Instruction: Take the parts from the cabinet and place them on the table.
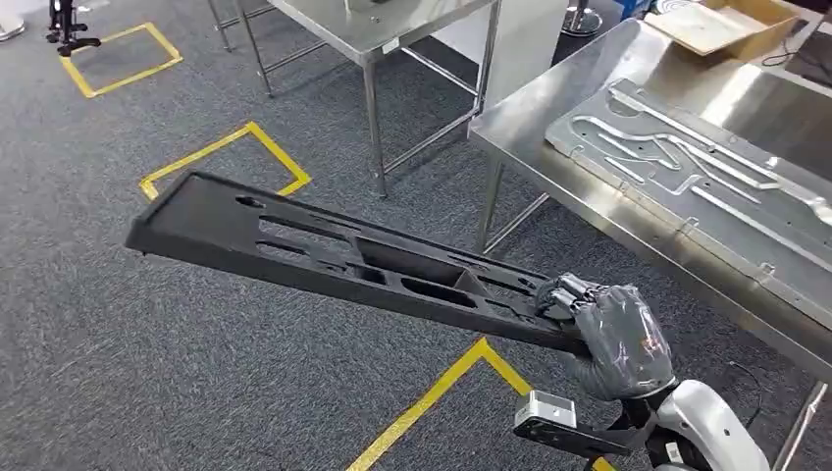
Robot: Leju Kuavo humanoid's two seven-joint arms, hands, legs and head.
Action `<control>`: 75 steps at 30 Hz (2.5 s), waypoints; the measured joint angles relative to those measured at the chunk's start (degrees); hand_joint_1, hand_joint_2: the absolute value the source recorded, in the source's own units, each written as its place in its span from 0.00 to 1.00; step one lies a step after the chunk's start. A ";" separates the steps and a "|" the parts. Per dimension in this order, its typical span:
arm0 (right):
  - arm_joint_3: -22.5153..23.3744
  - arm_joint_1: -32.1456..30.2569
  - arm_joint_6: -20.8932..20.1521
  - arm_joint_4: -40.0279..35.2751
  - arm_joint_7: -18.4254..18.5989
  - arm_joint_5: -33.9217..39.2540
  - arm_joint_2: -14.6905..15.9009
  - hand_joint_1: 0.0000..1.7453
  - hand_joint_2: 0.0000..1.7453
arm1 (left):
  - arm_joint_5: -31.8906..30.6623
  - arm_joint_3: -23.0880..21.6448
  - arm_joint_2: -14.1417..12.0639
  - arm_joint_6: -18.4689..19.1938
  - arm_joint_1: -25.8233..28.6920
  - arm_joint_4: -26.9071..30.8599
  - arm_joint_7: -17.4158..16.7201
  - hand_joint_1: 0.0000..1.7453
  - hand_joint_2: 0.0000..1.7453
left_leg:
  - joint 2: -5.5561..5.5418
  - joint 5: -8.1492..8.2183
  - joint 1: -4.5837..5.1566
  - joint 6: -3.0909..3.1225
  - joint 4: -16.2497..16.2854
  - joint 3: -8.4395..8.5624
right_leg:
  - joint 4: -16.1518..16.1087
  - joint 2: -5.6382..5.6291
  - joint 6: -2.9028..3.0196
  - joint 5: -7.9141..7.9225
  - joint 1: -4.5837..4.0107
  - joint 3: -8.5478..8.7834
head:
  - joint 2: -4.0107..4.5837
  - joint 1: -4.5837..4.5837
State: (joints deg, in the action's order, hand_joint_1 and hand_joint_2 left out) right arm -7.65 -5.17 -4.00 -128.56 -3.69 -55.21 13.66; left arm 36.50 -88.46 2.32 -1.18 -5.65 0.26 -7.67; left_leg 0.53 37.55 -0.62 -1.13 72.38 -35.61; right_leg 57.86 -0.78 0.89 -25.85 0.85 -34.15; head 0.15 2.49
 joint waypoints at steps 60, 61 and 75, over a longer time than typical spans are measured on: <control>3.87 7.66 -1.46 3.74 0.52 3.10 -3.72 1.00 1.00 | 7.78 1.71 0.24 3.28 0.94 -0.02 3.04 0.00 1.00 | 0.95 -4.59 0.43 1.01 -6.93 1.85 | -0.56 1.80 -0.12 0.23 -0.47 0.57 | 0.00 0.02; 3.63 7.66 -1.44 3.91 0.55 2.66 -3.69 1.00 1.00 | 7.82 1.70 0.26 3.26 1.10 -0.02 2.97 0.00 1.00 | 0.32 -2.53 0.34 0.88 -2.44 -0.32 | -0.56 1.42 0.00 0.17 -0.49 0.57 | 0.00 0.00; 2.51 10.03 -1.77 6.10 1.64 -1.40 -4.26 1.00 1.00 | 7.98 1.68 0.33 2.95 1.12 -0.02 3.61 0.00 1.00 | -0.99 -10.67 0.32 1.98 -12.70 2.26 | 0.65 -1.26 -0.44 -0.56 -0.79 0.39 | 0.00 -0.02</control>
State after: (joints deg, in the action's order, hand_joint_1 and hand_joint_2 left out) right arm -5.14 4.86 -5.77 -122.47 -2.05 -56.61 9.40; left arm 44.48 -86.77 2.64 1.77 -4.53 0.24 -4.07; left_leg -0.46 26.88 -0.30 0.85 59.68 -33.35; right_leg 58.51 -2.04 0.45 -26.41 0.06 -33.76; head 0.15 2.47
